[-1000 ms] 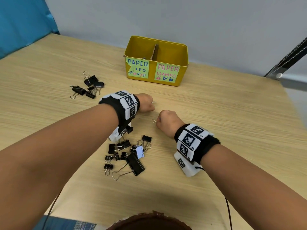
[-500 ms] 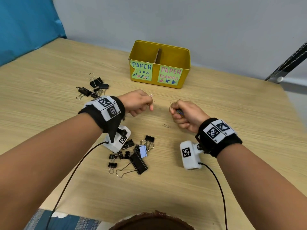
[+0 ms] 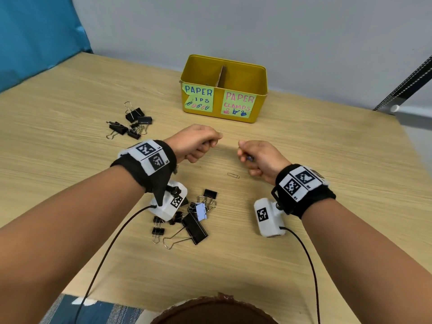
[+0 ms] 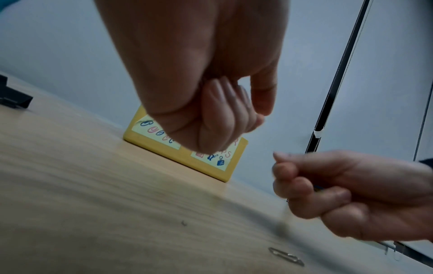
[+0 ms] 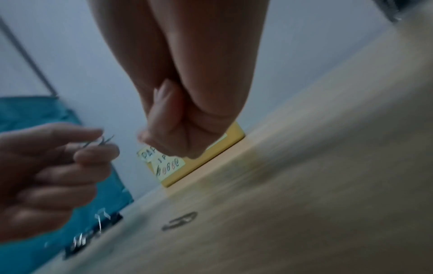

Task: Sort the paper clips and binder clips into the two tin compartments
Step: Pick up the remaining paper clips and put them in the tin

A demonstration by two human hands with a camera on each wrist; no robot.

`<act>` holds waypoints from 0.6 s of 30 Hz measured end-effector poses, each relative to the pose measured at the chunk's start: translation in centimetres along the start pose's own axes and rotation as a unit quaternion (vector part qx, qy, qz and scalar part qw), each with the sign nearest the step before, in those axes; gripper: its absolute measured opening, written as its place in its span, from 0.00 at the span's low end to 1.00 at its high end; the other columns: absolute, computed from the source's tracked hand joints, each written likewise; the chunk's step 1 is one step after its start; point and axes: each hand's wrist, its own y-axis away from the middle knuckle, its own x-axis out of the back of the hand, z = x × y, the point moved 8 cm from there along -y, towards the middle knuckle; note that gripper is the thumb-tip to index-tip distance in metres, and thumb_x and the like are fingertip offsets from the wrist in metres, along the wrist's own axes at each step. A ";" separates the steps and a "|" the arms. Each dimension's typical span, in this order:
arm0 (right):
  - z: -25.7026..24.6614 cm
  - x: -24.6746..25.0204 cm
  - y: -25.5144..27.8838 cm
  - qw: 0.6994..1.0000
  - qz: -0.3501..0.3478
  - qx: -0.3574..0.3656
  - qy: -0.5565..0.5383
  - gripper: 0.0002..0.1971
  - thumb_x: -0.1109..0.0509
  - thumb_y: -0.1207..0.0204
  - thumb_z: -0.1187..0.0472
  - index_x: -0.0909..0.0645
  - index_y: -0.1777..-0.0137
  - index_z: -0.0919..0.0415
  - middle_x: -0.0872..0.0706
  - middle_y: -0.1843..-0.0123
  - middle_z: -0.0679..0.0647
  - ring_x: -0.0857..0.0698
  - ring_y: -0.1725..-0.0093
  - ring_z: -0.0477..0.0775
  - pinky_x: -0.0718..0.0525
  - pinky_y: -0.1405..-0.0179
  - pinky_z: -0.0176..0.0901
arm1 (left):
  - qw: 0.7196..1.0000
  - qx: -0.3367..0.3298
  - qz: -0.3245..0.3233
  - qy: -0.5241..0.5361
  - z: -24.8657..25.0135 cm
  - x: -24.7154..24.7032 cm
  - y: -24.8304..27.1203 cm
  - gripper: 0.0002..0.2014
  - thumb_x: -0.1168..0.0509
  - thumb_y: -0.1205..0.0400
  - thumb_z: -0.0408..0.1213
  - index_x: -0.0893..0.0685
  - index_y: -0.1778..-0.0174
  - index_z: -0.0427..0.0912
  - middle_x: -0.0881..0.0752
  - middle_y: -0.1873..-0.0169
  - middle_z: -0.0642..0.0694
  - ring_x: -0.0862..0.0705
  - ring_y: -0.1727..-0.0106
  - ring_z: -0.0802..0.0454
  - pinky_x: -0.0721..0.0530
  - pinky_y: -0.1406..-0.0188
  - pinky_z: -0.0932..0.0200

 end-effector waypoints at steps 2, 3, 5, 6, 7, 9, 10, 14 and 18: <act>0.3 0.0 0.2 0.986 0.001 -0.004 0.168 0.14 0.43 0.16 0.61 0.20 0.60 0.59 0.29 0.73 0.51 0.33 0.83 0.42 0.37 0.84 0.30 | 1.000 -0.005 0.012 -0.019 -0.2 0.2 0.0 0.20 0.43 0.16 0.44 0.31 0.76 0.48 0.36 0.88 0.56 0.42 0.87 0.60 0.45 0.86 0.71; 0.2 0.0 0.3 0.964 0.001 0.000 0.265 0.13 0.42 0.17 0.59 0.18 0.56 0.60 0.25 0.70 0.50 0.27 0.76 0.45 0.31 0.79 0.34 | 1.000 -0.005 0.014 -0.026 -0.3 0.3 0.0 0.21 0.43 0.15 0.44 0.31 0.77 0.47 0.36 0.88 0.56 0.42 0.88 0.60 0.45 0.86 0.71; 0.0 -0.5 0.5 0.909 -0.006 0.022 0.416 0.13 0.36 0.20 0.53 0.16 0.48 0.62 0.16 0.59 0.49 0.19 0.59 0.48 0.23 0.59 0.39 | 0.999 0.000 0.014 -0.033 -0.7 0.4 -0.1 0.21 0.43 0.15 0.43 0.30 0.76 0.46 0.37 0.89 0.57 0.43 0.88 0.61 0.46 0.85 0.72; 0.0 -0.8 0.6 0.889 -0.010 0.028 0.456 0.14 0.31 0.24 0.52 0.16 0.48 0.63 0.16 0.58 0.47 0.20 0.56 0.46 0.24 0.55 0.37 | 0.999 0.003 0.013 -0.034 -0.8 0.5 -0.1 0.20 0.43 0.15 0.42 0.29 0.76 0.45 0.37 0.90 0.57 0.43 0.88 0.61 0.47 0.85 0.72; 0.0 -1.0 0.7 0.880 -0.010 0.033 0.474 0.13 0.27 0.27 0.54 0.15 0.49 0.62 0.18 0.61 0.44 0.21 0.58 0.43 0.25 0.57 0.33 | 0.999 0.005 0.013 -0.034 -0.8 0.6 -0.2 0.20 0.44 0.15 0.41 0.28 0.75 0.44 0.37 0.90 0.57 0.43 0.89 0.61 0.47 0.85 0.73; 0.0 -1.3 0.6 0.870 -0.011 0.038 0.492 0.11 0.23 0.30 0.59 0.14 0.51 0.64 0.23 0.67 0.41 0.24 0.64 0.40 0.29 0.66 0.26 | 0.999 0.009 0.015 -0.036 -0.9 0.9 -0.2 0.19 0.44 0.15 0.41 0.27 0.74 0.44 0.36 0.90 0.57 0.43 0.89 0.61 0.47 0.86 0.73; 0.0 -1.4 0.5 0.865 -0.016 0.037 0.500 0.10 0.24 0.30 0.61 0.14 0.51 0.65 0.22 0.68 0.42 0.24 0.64 0.41 0.31 0.67 0.24 | 0.999 0.012 0.015 -0.038 -1.0 1.0 -0.2 0.19 0.44 0.15 0.41 0.26 0.73 0.44 0.36 0.90 0.57 0.43 0.89 0.61 0.47 0.86 0.73; 0.6 -2.5 0.5 0.819 -0.079 -0.007 0.568 0.11 0.32 0.22 0.58 0.16 0.47 0.65 0.19 0.53 0.52 0.23 0.52 0.48 0.26 0.59 0.35 | 0.999 0.022 0.023 -0.040 -1.3 1.7 -0.5 0.19 0.44 0.15 0.42 0.26 0.73 0.44 0.36 0.90 0.56 0.43 0.89 0.61 0.46 0.86 0.72; -1.1 -2.6 0.1 0.790 -0.103 -0.028 0.604 0.15 0.45 0.17 0.56 0.23 0.48 0.67 0.19 0.53 0.59 0.23 0.60 0.53 0.21 0.59 0.45 | 0.997 0.029 0.041 -0.051 -0.7 3.3 -1.3 0.18 0.45 0.15 0.41 0.25 0.71 0.44 0.36 0.90 0.56 0.42 0.88 0.60 0.46 0.87 0.72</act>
